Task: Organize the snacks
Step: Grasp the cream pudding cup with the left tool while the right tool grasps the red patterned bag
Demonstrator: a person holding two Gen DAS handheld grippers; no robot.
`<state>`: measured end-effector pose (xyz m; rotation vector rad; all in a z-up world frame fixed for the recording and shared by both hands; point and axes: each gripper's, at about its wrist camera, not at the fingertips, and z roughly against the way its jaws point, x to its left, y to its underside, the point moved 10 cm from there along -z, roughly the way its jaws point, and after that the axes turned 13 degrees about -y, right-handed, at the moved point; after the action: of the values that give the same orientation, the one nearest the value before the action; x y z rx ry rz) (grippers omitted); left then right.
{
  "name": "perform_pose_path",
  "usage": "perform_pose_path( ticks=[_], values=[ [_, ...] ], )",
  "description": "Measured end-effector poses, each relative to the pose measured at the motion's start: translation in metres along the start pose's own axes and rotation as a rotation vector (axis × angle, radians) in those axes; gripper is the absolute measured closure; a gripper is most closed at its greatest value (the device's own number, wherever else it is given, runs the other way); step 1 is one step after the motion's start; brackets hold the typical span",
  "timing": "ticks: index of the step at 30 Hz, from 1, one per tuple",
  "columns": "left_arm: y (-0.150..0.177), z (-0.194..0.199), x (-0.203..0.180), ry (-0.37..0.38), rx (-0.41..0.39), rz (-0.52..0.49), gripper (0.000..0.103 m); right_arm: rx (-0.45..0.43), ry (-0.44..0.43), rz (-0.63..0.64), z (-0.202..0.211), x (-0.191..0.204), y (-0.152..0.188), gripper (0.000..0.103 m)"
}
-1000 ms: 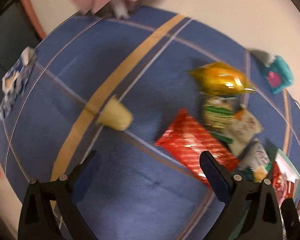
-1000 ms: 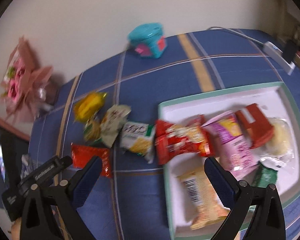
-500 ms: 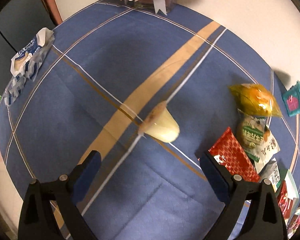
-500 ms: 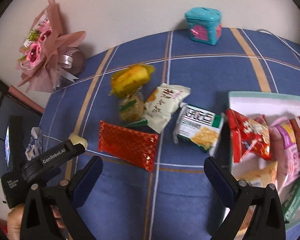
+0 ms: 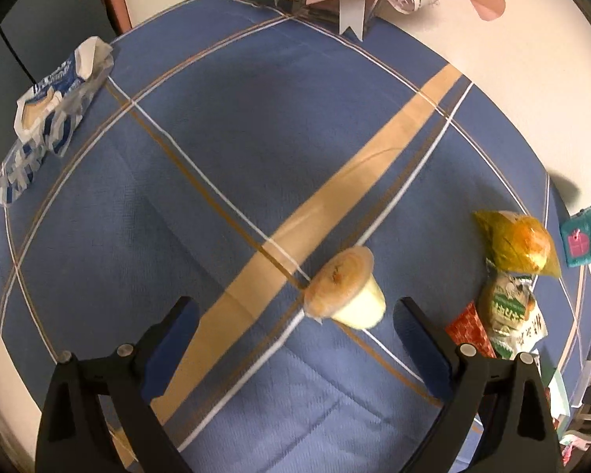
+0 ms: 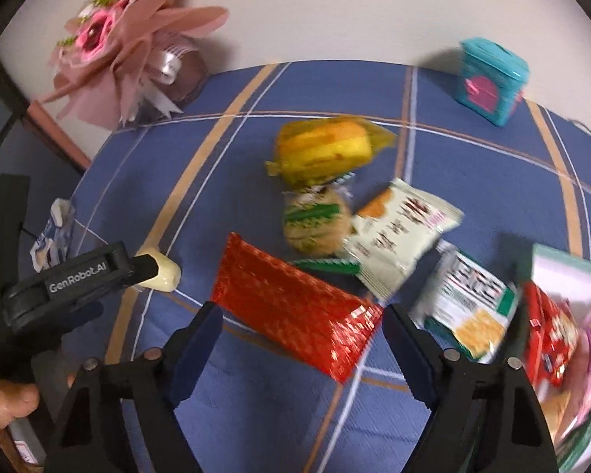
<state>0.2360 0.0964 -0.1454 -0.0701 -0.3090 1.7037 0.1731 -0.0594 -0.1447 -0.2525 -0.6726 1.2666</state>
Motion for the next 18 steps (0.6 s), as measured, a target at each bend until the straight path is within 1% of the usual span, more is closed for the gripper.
perform_pose_path(
  ticks=[7, 11, 15, 18],
  values=[
    [-0.013, 0.000, -0.014, 0.006, -0.037, -0.081, 0.004, 0.022, -0.027, 0.024, -0.030, 0.004, -0.007, 0.020],
    [-0.012, -0.002, -0.021, 0.030, -0.028, -0.100, 0.004, 0.057, -0.040, -0.007, -0.042, -0.001, -0.003, 0.020],
    [-0.009, -0.003, -0.025, 0.041, -0.018, -0.117, 0.004, 0.090, -0.058, -0.022, -0.043, 0.000, 0.004, 0.020],
    [-0.007, -0.003, -0.028, 0.050, -0.012, -0.130, 0.004, 0.140, -0.113, -0.071, -0.040, 0.001, 0.014, 0.020]
  ],
)
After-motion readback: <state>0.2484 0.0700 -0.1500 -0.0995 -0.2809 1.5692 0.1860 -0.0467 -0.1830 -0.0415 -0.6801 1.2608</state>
